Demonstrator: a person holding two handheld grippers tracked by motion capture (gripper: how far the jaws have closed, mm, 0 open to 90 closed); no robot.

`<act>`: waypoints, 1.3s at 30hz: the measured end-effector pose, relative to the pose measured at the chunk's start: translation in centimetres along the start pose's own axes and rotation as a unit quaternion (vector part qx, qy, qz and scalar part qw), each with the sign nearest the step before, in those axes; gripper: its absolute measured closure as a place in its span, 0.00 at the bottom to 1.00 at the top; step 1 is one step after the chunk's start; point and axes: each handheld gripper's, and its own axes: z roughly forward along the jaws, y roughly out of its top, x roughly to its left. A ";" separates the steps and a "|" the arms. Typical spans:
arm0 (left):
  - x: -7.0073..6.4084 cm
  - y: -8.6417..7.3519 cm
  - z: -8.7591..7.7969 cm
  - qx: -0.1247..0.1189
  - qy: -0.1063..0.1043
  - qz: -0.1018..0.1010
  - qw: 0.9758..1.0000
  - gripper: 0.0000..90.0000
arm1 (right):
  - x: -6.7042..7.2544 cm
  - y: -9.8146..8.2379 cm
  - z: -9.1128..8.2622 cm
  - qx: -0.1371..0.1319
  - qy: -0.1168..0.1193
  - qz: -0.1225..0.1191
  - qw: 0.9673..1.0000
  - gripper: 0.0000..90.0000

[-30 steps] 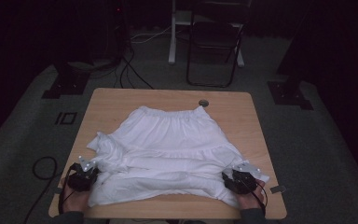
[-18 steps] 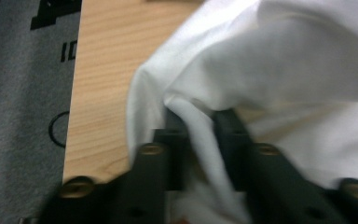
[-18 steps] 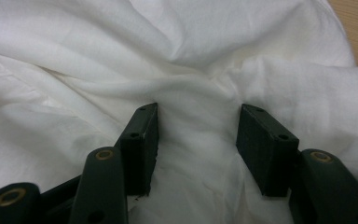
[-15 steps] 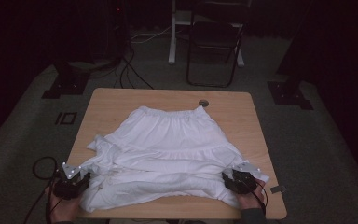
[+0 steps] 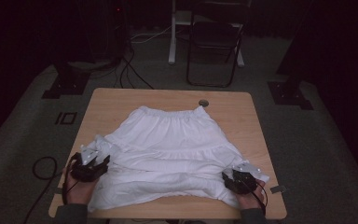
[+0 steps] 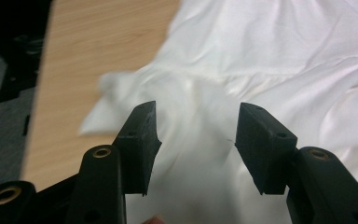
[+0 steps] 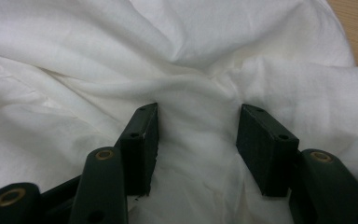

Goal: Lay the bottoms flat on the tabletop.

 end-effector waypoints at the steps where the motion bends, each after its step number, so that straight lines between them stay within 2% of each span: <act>1: -0.3 0.4 0.8 0.006 0.001 0.008 1.000 0.54 | 0.0 0.0 0.0 0.000 0.000 0.000 1.000 0.53; 3: -0.6 0.7 2.7 0.024 0.009 0.020 0.999 0.54 | 0.0 0.0 0.0 -0.001 0.000 0.000 1.000 0.53; 5: -0.4 0.5 4.4 0.048 0.012 0.016 0.999 0.55 | 0.0 0.0 0.0 0.000 0.001 0.001 1.000 0.53; 7: -0.1 -0.1 5.5 0.064 0.015 0.012 0.998 0.59 | 0.0 0.0 0.0 -0.001 0.001 0.000 1.000 0.53; 10: 0.2 -0.9 5.6 0.079 0.023 0.009 0.997 0.82 | 0.0 0.0 0.0 -0.001 0.001 0.001 1.000 0.53; 13: 0.9 -1.8 4.8 0.085 0.031 0.001 0.996 0.92 | 0.0 0.0 0.0 0.000 0.001 0.001 1.000 0.53; 15: 1.5 -2.5 4.0 0.090 0.047 -0.009 0.995 0.95 | 0.0 0.0 0.0 -0.001 0.001 0.000 1.000 0.54; 19: 3.2 -4.6 2.2 0.100 0.073 -0.041 0.991 0.95 | 0.0 0.0 0.0 0.000 0.000 0.000 1.000 0.54; 21: 4.0 -5.7 1.3 0.102 0.076 -0.056 0.990 0.95 | -0.1 0.0 0.0 0.001 0.000 0.000 1.000 0.55; 27: 4.6 -7.7 -1.3 0.115 0.103 -0.068 0.986 0.95 | -0.3 0.0 -0.3 0.009 -0.004 -0.001 1.000 0.56; 30: 4.6 -8.5 -2.3 0.114 0.101 -0.077 0.985 0.95 | -0.6 -0.3 -0.7 0.015 -0.012 0.001 1.000 0.56; 36: 3.8 -9.3 -3.6 0.118 0.093 -0.070 0.986 0.94 | -1.1 -1.3 -2.1 0.030 -0.025 0.010 0.999 0.56; 38: 3.6 -9.4 -3.9 0.116 0.093 -0.067 0.987 0.91 | -1.3 -1.7 -2.5 0.033 -0.028 0.012 0.999 0.56; 39: 3.5 -9.2 -4.2 0.109 0.095 -0.068 0.987 0.85 | -1.4 -2.1 -3.0 0.037 -0.034 0.013 0.999 0.57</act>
